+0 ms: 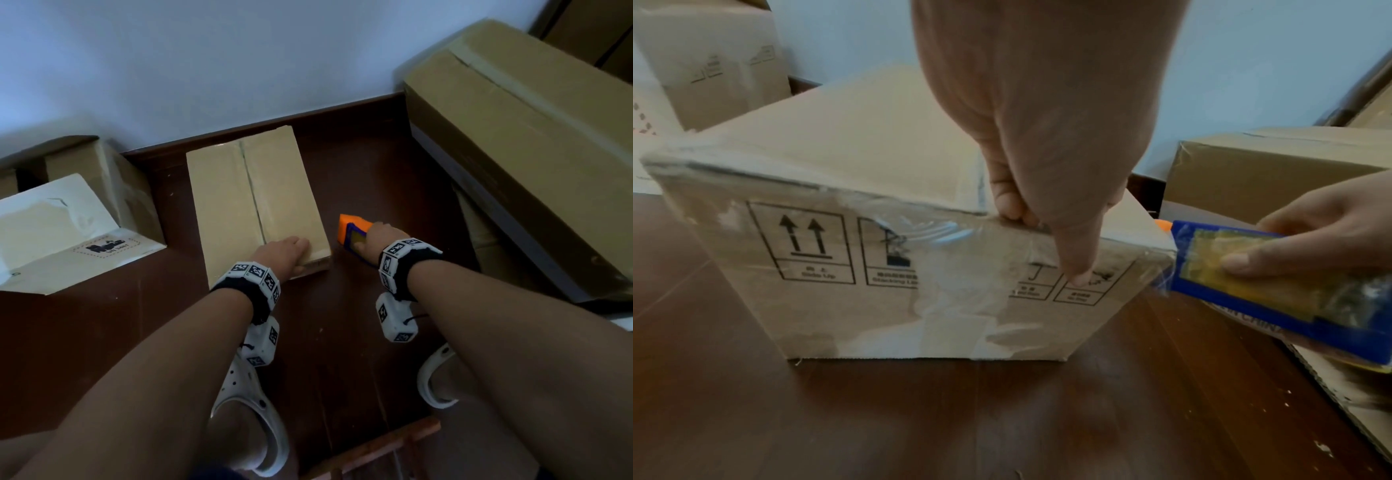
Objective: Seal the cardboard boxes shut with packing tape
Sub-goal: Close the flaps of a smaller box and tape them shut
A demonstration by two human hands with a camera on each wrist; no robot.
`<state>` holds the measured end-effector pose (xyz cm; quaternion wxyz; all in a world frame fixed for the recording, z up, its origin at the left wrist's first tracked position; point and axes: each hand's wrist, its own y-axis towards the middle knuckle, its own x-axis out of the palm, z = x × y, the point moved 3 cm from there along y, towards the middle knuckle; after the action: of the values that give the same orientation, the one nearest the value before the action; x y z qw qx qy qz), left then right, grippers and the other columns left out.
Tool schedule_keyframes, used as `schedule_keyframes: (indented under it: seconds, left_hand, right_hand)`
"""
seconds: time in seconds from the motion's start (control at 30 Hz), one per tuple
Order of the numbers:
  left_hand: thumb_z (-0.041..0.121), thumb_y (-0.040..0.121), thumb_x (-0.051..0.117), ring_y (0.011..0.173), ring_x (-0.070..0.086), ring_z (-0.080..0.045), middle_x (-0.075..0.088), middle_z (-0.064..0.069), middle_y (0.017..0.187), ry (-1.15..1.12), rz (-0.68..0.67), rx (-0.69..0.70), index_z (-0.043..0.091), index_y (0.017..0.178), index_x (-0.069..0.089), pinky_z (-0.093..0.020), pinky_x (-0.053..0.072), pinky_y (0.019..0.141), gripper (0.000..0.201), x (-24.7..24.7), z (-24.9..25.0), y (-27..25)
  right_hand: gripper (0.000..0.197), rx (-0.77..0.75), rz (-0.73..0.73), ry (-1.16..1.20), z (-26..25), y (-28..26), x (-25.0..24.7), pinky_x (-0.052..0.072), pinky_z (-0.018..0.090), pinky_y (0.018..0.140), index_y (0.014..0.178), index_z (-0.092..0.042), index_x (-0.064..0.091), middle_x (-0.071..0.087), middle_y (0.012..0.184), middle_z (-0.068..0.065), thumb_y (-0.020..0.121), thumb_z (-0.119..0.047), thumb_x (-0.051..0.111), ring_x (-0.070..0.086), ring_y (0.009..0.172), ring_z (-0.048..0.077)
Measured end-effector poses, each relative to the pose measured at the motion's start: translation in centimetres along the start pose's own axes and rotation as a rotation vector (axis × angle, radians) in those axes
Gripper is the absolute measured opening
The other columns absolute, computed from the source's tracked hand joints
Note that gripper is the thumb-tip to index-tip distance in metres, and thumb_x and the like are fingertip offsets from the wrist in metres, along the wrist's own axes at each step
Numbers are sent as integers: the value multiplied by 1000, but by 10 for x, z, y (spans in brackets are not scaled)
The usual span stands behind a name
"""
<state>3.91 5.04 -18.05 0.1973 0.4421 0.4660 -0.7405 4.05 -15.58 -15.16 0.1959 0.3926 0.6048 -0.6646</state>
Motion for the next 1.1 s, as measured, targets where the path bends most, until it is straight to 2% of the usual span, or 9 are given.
schedule_keyframes:
  seconds: [0.1, 0.33, 0.4, 0.47, 0.53, 0.6, 0.67, 0.87, 1.1]
  left_hand:
    - [32, 94, 55, 100, 59, -30, 51, -6, 119, 37, -5, 11, 15, 120, 41, -38, 47, 73, 34, -1, 3, -6]
    - [34, 93, 57, 102, 58, -27, 51, -6, 120, 103, -95, 12, 14, 119, 43, -39, 49, 79, 35, 6, 3, -40]
    - [43, 93, 55, 104, 56, -27, 51, -6, 119, 128, -25, 23, 13, 120, 45, -38, 48, 79, 41, 2, 8, -46]
    - [53, 89, 56, 111, 52, -26, 49, -6, 122, 107, 167, 70, 14, 121, 46, -39, 43, 90, 52, 1, 22, -46]
    - [65, 83, 55, 133, 36, -27, 36, -3, 143, 111, 218, 50, 24, 133, 41, -52, 28, 108, 67, 5, 38, -43]
    - [72, 81, 51, 148, 5, -30, 7, 5, 160, 158, 129, -1, 41, 143, 31, -69, 11, 108, 72, 14, 47, -34]
    - [68, 84, 50, 147, -14, -32, -9, 10, 161, 157, 62, -37, 45, 140, 37, -76, 6, 104, 62, 19, 47, -25]
    - [44, 90, 55, 146, -20, -33, 12, 13, 157, 50, 132, -86, 32, 118, 54, -77, 1, 104, 30, 25, 48, -13]
    - [39, 84, 51, 148, -14, -25, 24, 17, 150, -76, 260, -158, 40, 126, 44, -72, -6, 107, 42, 33, 55, -10]
  right_hand:
    - [48, 6, 81, 75, 6, -9, 3, 34, 27, 47, 125, 1, 44, 59, 94, 12, 93, -34, 56, 52, 67, 24]
    - [65, -55, 160, 150, 21, -45, 19, 43, 34, 58, 133, -3, 30, 64, 103, 14, 88, -34, 65, 65, 89, 32]
    - [64, -86, 178, 159, 23, -53, 17, 42, 35, 62, 136, -7, 27, 62, 109, 17, 89, -32, 63, 63, 94, 36]
    - [51, -143, 169, 221, 25, -59, 15, 42, 37, 65, 133, -20, 28, 60, 109, 19, 91, -29, 57, 60, 91, 39]
    - [33, -184, 128, 260, 30, -67, 17, 43, 38, 65, 123, -33, 36, 60, 107, 18, 93, -28, 48, 57, 80, 36]
    - [23, -211, 105, 229, 35, -73, 17, 44, 37, 64, 116, -36, 46, 60, 107, 17, 95, -28, 42, 56, 78, 35]
    - [25, -239, 116, 158, 39, -75, 17, 46, 38, 69, 118, -34, 53, 60, 108, 15, 98, -26, 40, 58, 84, 36]
    - [29, -241, 103, 168, 46, -64, 26, 50, 35, 69, 122, -38, 57, 60, 119, 12, 99, -28, 42, 61, 91, 34]
    - [28, -248, 84, 248, 43, -56, 33, 50, 36, 74, 121, -39, 59, 59, 122, 11, 99, -29, 43, 62, 95, 34]
